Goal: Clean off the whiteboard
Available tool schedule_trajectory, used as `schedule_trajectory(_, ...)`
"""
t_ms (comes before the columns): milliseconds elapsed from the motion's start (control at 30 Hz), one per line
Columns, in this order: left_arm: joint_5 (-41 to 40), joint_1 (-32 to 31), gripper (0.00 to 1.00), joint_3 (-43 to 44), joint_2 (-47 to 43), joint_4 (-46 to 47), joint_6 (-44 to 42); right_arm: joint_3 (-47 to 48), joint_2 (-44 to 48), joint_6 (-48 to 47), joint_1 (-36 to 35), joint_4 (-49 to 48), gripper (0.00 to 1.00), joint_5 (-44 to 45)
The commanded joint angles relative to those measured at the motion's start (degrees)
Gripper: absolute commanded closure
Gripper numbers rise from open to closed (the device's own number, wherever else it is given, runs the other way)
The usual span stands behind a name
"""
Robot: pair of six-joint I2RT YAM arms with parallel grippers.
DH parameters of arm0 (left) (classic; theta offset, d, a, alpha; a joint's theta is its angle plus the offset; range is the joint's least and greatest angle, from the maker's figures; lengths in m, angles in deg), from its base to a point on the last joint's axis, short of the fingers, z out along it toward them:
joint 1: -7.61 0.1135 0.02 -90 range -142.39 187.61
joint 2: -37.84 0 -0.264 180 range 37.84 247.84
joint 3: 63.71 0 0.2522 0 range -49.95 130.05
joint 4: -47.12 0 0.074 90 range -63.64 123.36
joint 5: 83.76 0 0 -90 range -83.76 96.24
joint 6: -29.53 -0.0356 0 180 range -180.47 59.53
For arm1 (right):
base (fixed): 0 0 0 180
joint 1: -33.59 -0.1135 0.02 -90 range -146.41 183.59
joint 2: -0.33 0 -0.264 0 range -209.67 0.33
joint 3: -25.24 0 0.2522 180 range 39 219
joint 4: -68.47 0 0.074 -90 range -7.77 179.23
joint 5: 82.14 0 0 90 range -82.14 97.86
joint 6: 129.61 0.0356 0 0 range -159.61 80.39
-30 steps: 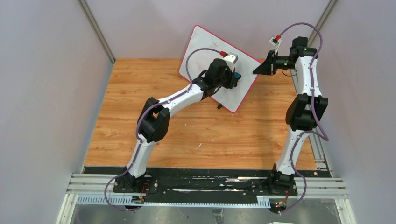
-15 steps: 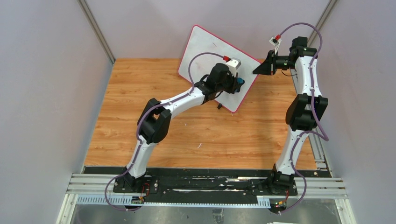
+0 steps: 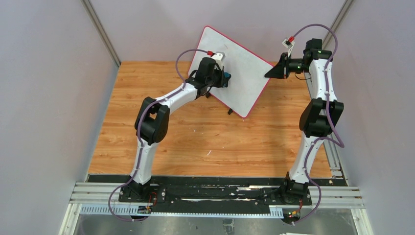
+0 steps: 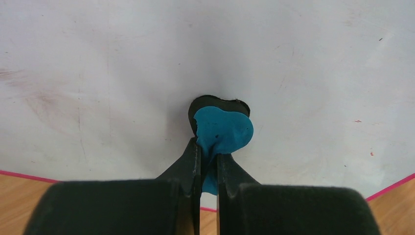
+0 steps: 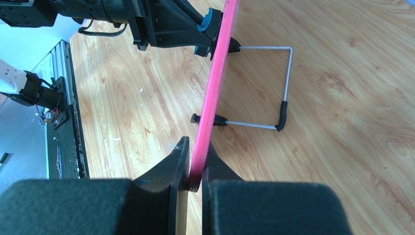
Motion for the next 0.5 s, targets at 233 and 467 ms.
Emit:
schedule_trajectory(233, 1.3, -5.4, 1.0, 4.0, 1.9, 0.2, 1.7, -2.2, 1.2, -4.5, -3.2, 3.4, 1.0, 1.1)
schedule_trajectory(467, 2.4, -11.2, 1.0, 4.4, 2.3, 0.8, 2.3, -2.0, 1.1, -4.5, -3.2, 3.4, 0.99, 1.0)
